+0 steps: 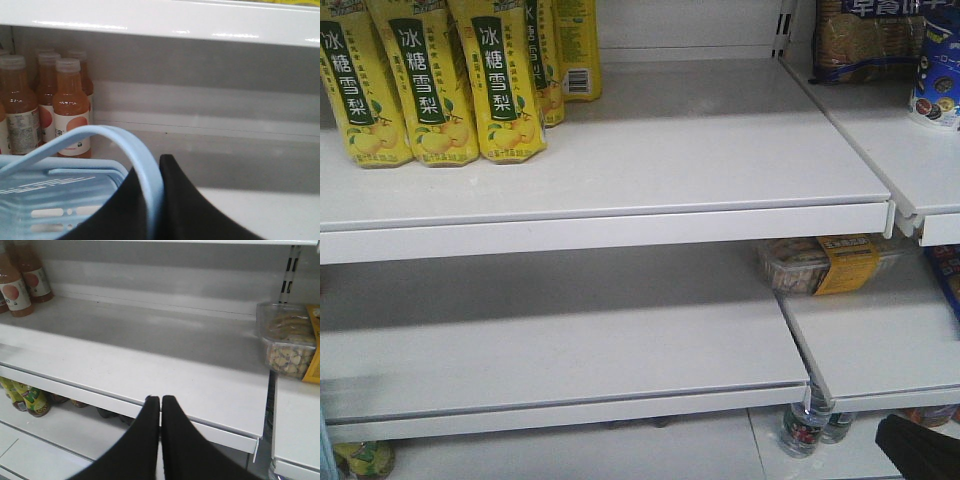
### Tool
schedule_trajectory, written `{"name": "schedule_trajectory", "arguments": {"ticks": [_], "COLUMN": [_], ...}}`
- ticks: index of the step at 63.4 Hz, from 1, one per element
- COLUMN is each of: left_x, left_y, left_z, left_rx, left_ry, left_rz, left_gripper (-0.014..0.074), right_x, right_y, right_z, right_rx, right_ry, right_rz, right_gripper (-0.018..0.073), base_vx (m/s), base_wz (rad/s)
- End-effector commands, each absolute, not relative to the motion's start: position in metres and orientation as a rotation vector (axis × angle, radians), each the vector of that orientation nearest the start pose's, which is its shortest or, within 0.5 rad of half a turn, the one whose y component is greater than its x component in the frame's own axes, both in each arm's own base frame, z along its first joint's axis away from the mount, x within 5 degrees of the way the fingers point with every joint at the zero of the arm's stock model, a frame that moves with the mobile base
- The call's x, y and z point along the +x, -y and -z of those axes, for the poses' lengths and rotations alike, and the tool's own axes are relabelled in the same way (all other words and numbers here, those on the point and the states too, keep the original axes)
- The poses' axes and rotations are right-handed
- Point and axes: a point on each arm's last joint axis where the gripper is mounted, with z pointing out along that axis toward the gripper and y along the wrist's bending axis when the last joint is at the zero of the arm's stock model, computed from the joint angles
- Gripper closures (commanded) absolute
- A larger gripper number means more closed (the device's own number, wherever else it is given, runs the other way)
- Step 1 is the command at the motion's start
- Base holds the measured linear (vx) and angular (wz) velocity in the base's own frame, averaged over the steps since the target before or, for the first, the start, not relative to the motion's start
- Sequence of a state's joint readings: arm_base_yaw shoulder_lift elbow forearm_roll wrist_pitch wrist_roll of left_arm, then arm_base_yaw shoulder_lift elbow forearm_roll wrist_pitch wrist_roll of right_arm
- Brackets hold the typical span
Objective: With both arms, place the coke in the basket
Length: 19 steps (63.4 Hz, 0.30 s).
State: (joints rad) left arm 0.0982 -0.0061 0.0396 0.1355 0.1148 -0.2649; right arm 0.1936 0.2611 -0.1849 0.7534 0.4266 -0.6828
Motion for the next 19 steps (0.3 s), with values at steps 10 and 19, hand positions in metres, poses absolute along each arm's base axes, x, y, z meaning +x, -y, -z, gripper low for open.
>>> {"name": "schedule_trajectory", "arguments": {"ticks": [10, 19], "left_x": [0.0553, 0.0553], "left_y": [-0.0051, -0.0051], "left_z": [-0.2043, -0.2043], "left_rx": [-0.121, -0.121], "left_ry": [-1.454, -1.454], "left_rz": [-0.021, -0.021], "left_gripper": [0.0603, 0.0603], "right_x": [0.0672, 0.0672], "right_y": [-0.0369, -0.0369], "right_z": [-0.2435, -0.2435], "right_rx": [-0.313, -0.313], "right_ry": [-1.798, -1.798], "right_rz": [-0.407, -0.407], "right_gripper": [0.0564, 0.0564], "base_vx": [0.0, 0.0], "base_wz": [0.0, 0.0]}}
